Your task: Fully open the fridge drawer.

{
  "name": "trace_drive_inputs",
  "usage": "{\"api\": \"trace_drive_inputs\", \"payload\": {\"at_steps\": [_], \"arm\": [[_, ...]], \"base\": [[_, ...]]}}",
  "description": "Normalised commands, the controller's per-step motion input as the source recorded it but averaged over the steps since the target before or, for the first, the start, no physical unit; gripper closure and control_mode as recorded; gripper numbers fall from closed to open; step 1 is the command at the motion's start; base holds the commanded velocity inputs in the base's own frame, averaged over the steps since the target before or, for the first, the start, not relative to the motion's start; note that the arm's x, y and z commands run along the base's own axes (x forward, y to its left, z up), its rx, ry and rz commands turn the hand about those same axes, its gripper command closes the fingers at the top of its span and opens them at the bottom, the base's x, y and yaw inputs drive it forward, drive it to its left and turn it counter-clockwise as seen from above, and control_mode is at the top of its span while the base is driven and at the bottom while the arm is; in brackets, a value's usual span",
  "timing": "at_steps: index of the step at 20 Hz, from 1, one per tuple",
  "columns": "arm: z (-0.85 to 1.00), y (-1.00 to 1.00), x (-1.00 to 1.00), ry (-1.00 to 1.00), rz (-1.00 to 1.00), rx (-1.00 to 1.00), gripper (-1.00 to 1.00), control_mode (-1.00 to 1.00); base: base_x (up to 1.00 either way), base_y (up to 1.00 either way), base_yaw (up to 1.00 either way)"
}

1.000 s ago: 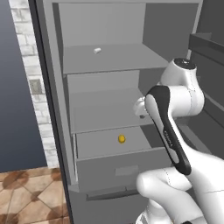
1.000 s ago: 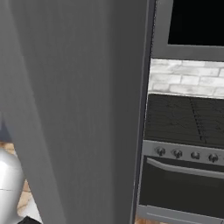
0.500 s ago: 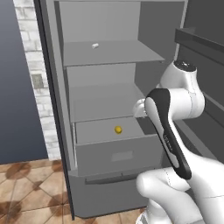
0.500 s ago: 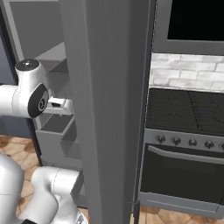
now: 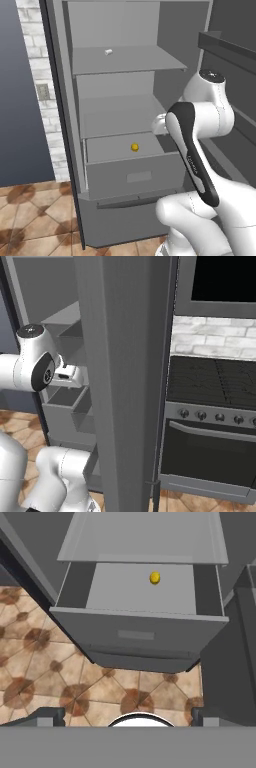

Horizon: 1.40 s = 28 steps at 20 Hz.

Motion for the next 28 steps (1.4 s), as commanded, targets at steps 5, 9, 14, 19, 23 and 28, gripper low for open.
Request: {"api": "trace_drive_inputs", "payload": {"at_steps": [5,9,14,19,23,28], "arm": [[-0.11,0.20,0.38,0.01,0.00,0.00,-1.00,-1.00],[-0.42,0.33,0.42,0.03,0.00,0.00,-1.00,-1.00],[-0.55,0.15,0.41,0.02,0.00,0.00,-1.00,-1.00],[-0.57,0.06,0.45,0.00,0.00,-0.01,-1.00,-1.00],[-0.49,0.09,0.49,0.00,0.00,0.00,-1.00,-1.00],[-0.41,0.00,0.37,0.00,-0.02,0.00,-1.00,-1.00]], "base": [[0.00,0.00,0.00],[0.00,0.00,0.00],[0.00,0.00,0.00],[0.00,0.00,0.00],[0.00,0.00,0.00],[0.00,0.00,0.00]]}}
